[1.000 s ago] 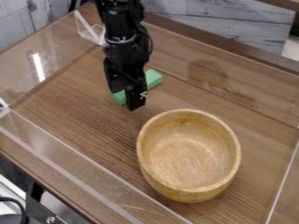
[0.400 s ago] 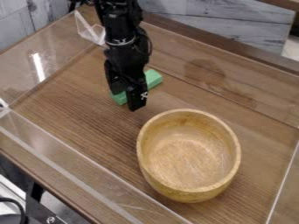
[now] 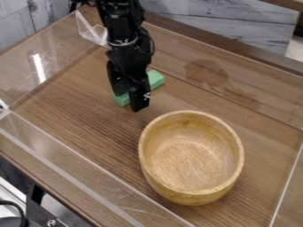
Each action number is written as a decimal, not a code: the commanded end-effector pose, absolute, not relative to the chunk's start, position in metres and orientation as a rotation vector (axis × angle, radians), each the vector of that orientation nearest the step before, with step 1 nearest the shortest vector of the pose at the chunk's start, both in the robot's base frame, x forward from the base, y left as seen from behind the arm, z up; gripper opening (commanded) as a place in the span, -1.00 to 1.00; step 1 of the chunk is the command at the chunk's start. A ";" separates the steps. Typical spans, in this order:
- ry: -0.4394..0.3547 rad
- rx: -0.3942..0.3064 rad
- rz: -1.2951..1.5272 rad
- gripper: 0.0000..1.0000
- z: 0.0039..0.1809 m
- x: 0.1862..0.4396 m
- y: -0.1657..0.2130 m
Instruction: Put the green block in the brown bowl
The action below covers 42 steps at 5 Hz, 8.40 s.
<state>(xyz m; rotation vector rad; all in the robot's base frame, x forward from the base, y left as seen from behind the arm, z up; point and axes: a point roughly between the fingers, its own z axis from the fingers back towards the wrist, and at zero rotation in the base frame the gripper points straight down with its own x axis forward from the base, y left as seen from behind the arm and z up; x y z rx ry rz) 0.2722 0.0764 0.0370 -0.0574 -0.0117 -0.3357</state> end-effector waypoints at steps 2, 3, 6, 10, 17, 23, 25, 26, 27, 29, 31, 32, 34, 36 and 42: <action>-0.073 -0.039 -0.316 1.00 0.048 0.287 0.085; -0.073 -0.044 -0.312 1.00 0.045 0.288 0.085; -0.071 -0.061 -0.304 1.00 0.032 0.291 0.086; 0.015 -0.121 -0.222 -1.00 0.051 0.276 0.077; 0.047 -0.113 -0.315 -1.00 0.175 0.178 -0.075; -0.024 -0.095 -0.174 -1.00 0.119 0.182 -0.077; -0.034 -0.114 -0.150 -1.00 0.114 0.184 -0.075; -0.035 -0.120 -0.144 -1.00 0.111 0.186 -0.073; -0.036 -0.126 -0.139 -1.00 0.108 0.189 -0.072; -0.036 -0.139 -0.130 -1.00 0.102 0.193 -0.069; -0.035 -0.152 -0.120 -1.00 0.097 0.196 -0.067; -0.034 -0.159 -0.116 -1.00 0.095 0.198 -0.066; -0.031 -0.173 -0.108 -1.00 0.091 0.201 -0.064; -0.029 -0.185 -0.100 -1.00 0.087 0.203 -0.062; -0.051 -0.194 -0.030 1.00 0.100 0.225 -0.016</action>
